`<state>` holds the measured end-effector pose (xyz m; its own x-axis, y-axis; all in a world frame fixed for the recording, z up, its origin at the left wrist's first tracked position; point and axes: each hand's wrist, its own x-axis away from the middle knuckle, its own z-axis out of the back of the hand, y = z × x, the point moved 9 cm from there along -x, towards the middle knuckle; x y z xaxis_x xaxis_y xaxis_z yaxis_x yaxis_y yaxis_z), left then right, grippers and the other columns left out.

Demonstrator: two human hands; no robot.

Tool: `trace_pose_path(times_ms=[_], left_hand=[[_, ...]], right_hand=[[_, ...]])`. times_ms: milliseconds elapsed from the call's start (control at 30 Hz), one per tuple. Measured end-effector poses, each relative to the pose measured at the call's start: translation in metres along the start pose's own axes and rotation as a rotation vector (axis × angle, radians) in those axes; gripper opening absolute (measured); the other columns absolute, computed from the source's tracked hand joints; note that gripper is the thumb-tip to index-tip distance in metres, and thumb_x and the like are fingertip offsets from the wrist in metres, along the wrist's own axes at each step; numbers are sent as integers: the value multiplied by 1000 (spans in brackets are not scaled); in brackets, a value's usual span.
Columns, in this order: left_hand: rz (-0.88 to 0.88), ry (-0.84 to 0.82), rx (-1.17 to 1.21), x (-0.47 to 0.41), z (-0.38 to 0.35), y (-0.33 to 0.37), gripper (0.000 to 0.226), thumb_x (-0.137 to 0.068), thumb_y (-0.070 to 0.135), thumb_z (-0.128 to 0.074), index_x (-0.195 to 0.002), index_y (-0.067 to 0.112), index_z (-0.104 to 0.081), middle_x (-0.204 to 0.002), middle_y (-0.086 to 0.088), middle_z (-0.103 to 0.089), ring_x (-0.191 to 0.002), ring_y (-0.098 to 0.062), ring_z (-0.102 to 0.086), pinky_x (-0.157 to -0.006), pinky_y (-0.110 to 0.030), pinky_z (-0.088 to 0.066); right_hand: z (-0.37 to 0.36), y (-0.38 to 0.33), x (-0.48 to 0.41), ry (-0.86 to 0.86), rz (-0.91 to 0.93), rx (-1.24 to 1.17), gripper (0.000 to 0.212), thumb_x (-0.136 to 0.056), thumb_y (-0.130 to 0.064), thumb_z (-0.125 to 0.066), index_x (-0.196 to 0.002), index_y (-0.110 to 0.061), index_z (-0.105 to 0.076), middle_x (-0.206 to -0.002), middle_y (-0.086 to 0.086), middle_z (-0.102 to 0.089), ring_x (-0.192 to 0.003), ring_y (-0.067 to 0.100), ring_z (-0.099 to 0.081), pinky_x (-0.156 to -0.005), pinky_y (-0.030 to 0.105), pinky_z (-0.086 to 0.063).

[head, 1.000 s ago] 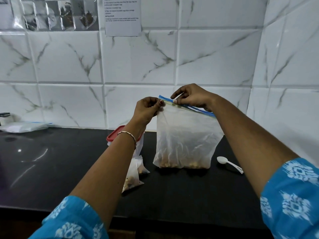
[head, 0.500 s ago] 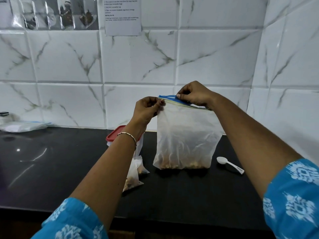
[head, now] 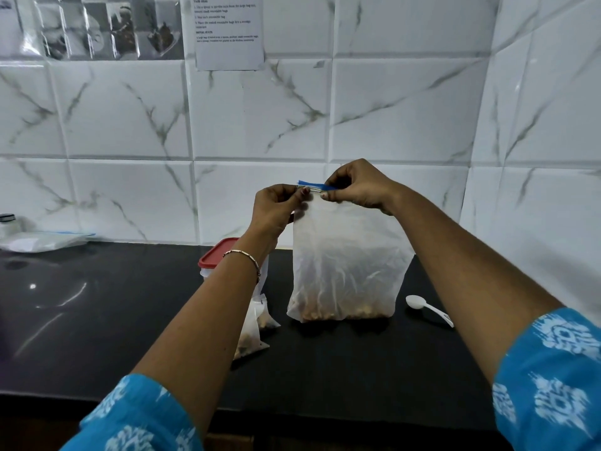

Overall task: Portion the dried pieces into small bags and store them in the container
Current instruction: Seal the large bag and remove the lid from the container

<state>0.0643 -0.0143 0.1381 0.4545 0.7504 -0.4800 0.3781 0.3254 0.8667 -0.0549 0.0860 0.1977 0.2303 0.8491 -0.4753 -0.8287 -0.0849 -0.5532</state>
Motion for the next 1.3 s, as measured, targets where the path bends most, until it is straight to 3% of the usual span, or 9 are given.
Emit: trace_pose_path(times_ms=[167, 400, 600, 767, 900, 1067, 1300], left_hand=[[-6, 18, -14, -1, 2, 0, 14, -89, 18, -68, -89, 4, -69, -83, -7, -72, -64, -11, -64, -72, -28, -58], [14, -36, -32, 0, -1, 0, 11, -88, 14, -69, -95, 6, -70, -89, -6, -73, -75, -13, -67, -73, -27, -60], [21, -21, -34, -2, 2, 0, 12, -88, 15, -69, -95, 6, -69, -91, -8, -72, -77, -15, -67, -73, -28, -60], [33, -2, 11, -2, 4, -7, 9, -89, 14, -68, -94, 6, -66, -94, -7, -65, -79, -14, -64, -74, -30, -60], [23, 25, -25, -3, 7, -5, 7, -89, 13, -69, -91, 7, -67, -89, -5, -67, -78, -12, -65, -77, -30, -59], [15, 22, -45, -1, 4, -1, 6, -86, 12, -72, -85, 9, -68, -84, -4, -68, -74, -10, -66, -79, -31, -58], [18, 42, -38, 1, 3, 2, 5, -86, 11, -72, -83, 10, -68, -84, -5, -69, -74, -11, -68, -78, -30, -59]], right_hand=[[0, -3, -2, 36, 35, 83, 14, -84, -14, -73, -97, -8, -74, -80, 4, -70, -73, 12, -61, -69, 23, -48], [-8, -4, -6, 82, 63, 194, 13, -88, -15, -67, -99, -12, -74, -77, -5, -68, -73, 6, -62, -69, 20, -46], [-10, -1, -8, 108, 47, 266, 8, -90, -23, -65, -94, -22, -72, -78, -10, -67, -77, 12, -62, -71, 29, -48], [-11, -1, -8, 112, 28, 323, 8, -90, -25, -63, -92, -26, -71, -81, -12, -67, -75, 10, -59, -66, 27, -43], [-10, 1, -9, 114, 21, 267, 5, -87, -25, -68, -90, -25, -72, -78, -14, -65, -78, 9, -59, -71, 28, -46], [-13, -3, -5, 107, 56, 134, 23, -85, -27, -73, -102, -11, -71, -93, -1, -66, -89, 16, -61, -81, 29, -49], [-17, -6, -6, 143, 68, 225, 15, -89, -28, -66, -99, -17, -70, -92, -4, -67, -91, 18, -62, -84, 37, -52]])
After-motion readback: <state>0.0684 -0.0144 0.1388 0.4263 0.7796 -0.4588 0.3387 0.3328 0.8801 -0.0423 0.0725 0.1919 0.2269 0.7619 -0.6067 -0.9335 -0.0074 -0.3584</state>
